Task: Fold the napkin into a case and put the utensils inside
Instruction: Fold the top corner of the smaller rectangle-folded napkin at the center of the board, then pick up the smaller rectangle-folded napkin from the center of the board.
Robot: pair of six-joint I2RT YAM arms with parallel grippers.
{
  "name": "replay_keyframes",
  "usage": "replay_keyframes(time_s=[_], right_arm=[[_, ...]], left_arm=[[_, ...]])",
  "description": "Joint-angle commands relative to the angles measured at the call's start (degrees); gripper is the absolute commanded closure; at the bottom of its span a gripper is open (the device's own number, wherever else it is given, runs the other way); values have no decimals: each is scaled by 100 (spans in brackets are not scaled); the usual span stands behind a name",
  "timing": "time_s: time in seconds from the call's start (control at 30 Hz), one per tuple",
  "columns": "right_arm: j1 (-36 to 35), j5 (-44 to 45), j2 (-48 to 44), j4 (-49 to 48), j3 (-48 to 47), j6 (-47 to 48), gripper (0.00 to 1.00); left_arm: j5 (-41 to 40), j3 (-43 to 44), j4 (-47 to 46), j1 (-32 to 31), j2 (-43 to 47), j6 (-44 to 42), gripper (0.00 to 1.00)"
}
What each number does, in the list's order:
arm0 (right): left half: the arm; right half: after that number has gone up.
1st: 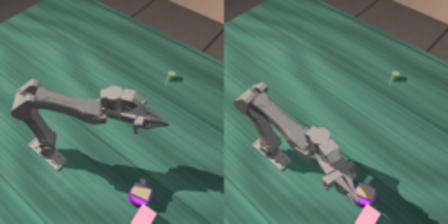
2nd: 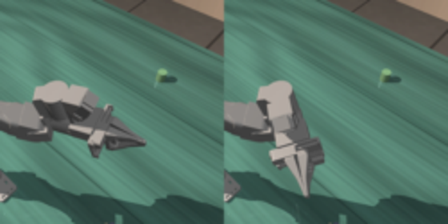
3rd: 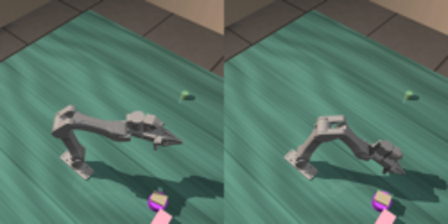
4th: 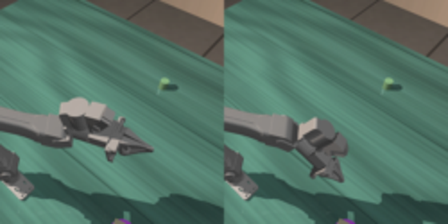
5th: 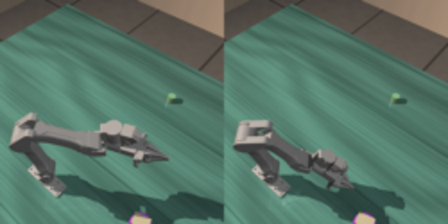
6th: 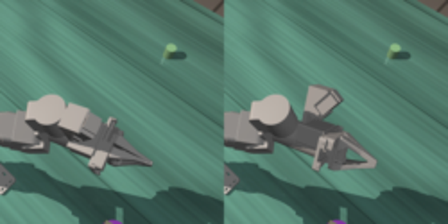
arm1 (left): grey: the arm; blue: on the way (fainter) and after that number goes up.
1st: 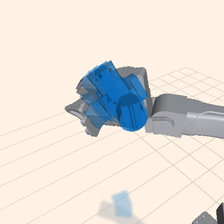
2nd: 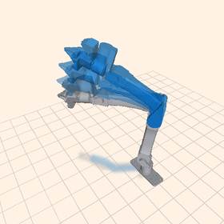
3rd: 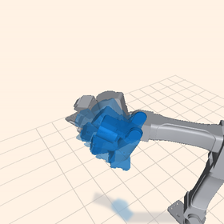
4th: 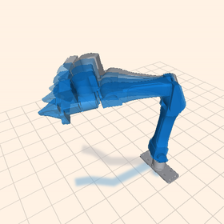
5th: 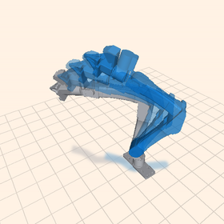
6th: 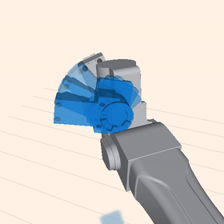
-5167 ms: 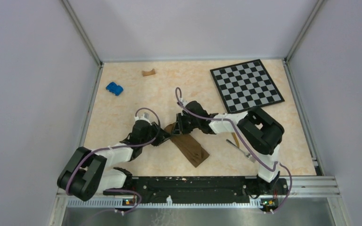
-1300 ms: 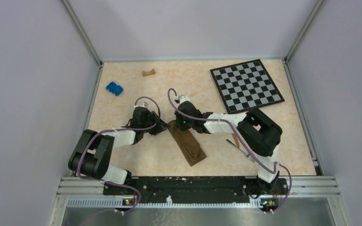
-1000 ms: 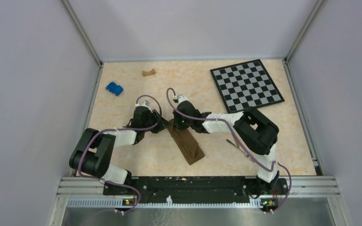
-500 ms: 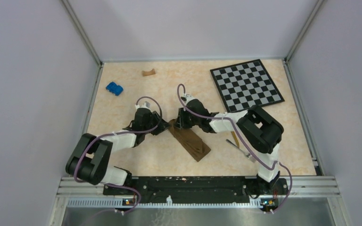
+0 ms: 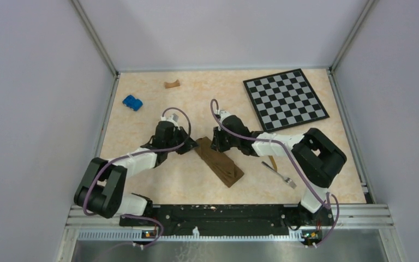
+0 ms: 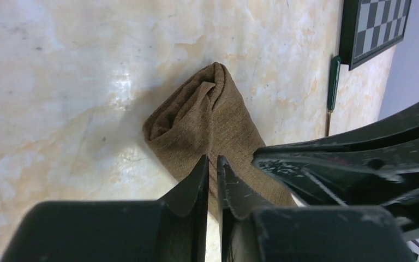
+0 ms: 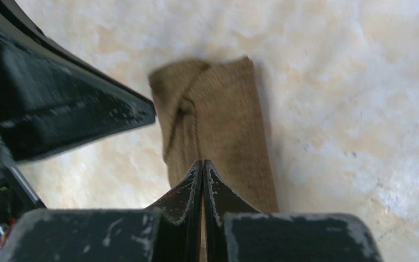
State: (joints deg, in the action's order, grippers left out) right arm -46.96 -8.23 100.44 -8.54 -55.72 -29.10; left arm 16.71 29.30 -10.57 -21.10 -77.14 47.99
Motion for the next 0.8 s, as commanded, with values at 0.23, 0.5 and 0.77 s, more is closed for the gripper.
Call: replay_keyframes(time_s=[0.23,0.5,0.77], right_arm=[[-229,71,272,-272,417,235,100],[-713,461,-854,310,630,1453,55],[-1643,1949,-761,1136,414,2157,30]], left_arm=[[259,394,-903,-69,-1353,-114,89],[104,114,-1002,-2,-1673,-51,91],[205,-12,-1009,19,-1605,34,91]])
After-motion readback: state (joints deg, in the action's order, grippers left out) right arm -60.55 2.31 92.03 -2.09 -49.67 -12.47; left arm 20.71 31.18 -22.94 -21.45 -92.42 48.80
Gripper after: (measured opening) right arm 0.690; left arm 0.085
